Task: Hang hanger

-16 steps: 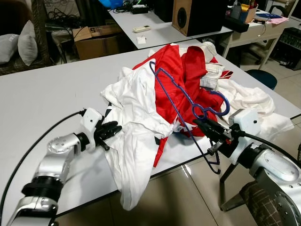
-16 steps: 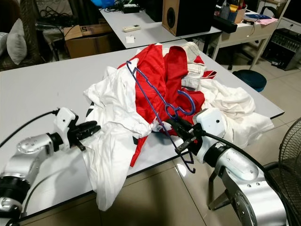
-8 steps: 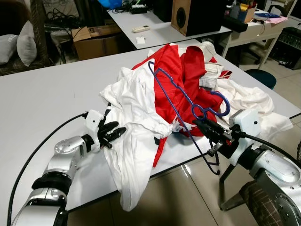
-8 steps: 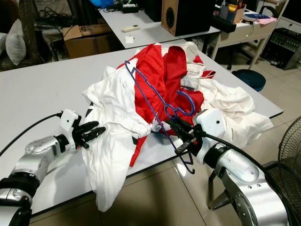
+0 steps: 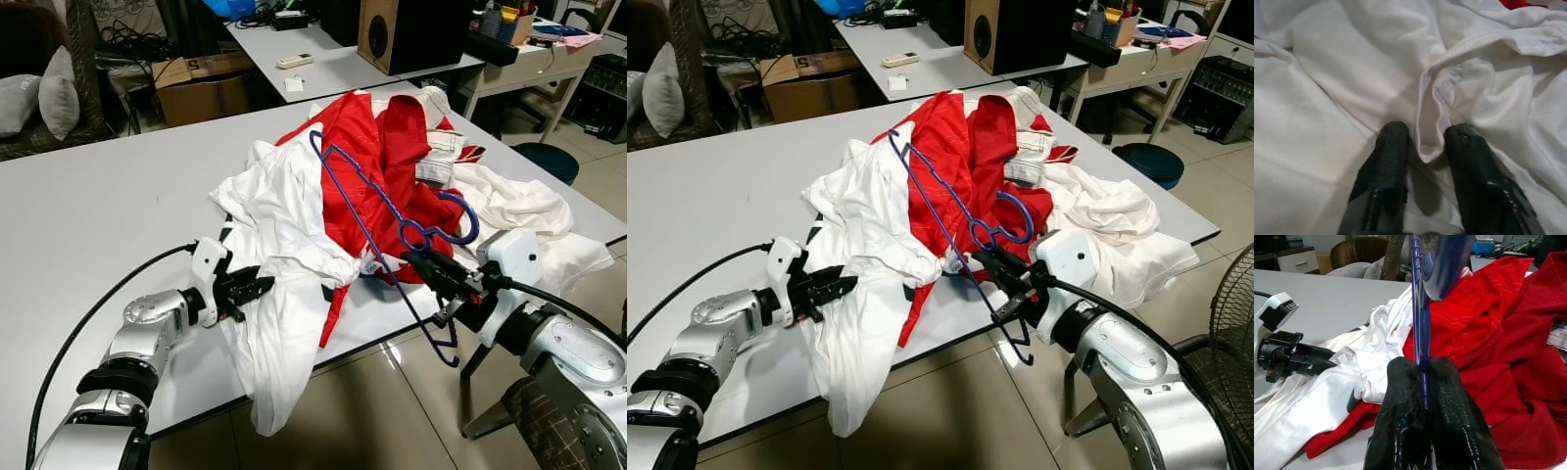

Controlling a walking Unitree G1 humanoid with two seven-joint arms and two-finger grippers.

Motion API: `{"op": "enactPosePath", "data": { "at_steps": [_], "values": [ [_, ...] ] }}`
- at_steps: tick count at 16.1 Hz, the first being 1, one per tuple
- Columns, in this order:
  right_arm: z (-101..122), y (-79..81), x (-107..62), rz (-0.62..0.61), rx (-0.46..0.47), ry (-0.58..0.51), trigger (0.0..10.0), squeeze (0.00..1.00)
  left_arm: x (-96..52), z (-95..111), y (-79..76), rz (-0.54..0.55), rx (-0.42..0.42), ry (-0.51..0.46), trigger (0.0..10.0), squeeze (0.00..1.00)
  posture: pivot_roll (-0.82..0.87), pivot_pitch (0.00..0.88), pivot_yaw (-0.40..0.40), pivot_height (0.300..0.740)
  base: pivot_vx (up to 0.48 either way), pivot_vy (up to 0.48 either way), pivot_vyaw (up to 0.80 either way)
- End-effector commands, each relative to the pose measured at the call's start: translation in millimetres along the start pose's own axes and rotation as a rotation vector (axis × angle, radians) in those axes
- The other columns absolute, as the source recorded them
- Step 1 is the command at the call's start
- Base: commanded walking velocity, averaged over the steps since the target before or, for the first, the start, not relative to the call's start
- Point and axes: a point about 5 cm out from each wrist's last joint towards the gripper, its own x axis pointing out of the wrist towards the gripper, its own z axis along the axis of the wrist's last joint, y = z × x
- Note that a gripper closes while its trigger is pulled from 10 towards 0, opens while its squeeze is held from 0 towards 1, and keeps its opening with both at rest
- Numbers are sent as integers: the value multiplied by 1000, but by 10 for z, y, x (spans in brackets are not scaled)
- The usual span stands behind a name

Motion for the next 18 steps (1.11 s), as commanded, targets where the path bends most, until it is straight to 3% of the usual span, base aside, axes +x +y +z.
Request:
{"op": "enactPosePath", "data": {
  "at_steps": [1,10,12,14,15,16,17,18],
  "values": [
    [51,-7,-21,-4,-11,-13,10000,0,-6,37,33,18,8,-10,0,0,-29,0,82,740,0,0,0],
    [46,-6,-4,1,-8,-14,10000,0,-53,154,110,72,38,-83,0,0,-24,0,79,740,0,0,0],
    [48,-3,1,6,-7,-16,10000,0,-93,196,153,98,109,-63,0,0,-23,0,79,740,0,0,0],
    [47,-4,1,13,-2,-15,10000,0,-198,490,297,178,269,-95,0,0,-20,0,72,740,0,0,0],
    [45,-2,8,23,10,-12,10000,0,-336,912,419,221,435,-140,0,0,-14,0,64,740,0,0,0],
    [42,-1,13,30,16,-9,10000,0,-407,1124,457,233,511,-160,0,0,-8,0,58,740,0,0,0],
    [36,9,23,46,24,-1,10000,0,-550,1536,481,230,650,-191,0,0,0,0,52,740,0,0,0],
    [30,43,40,81,54,6,10000,0,-650,1836,453,189,724,-183,0,0,7,0,48,740,0,0,0]
  ]
}}
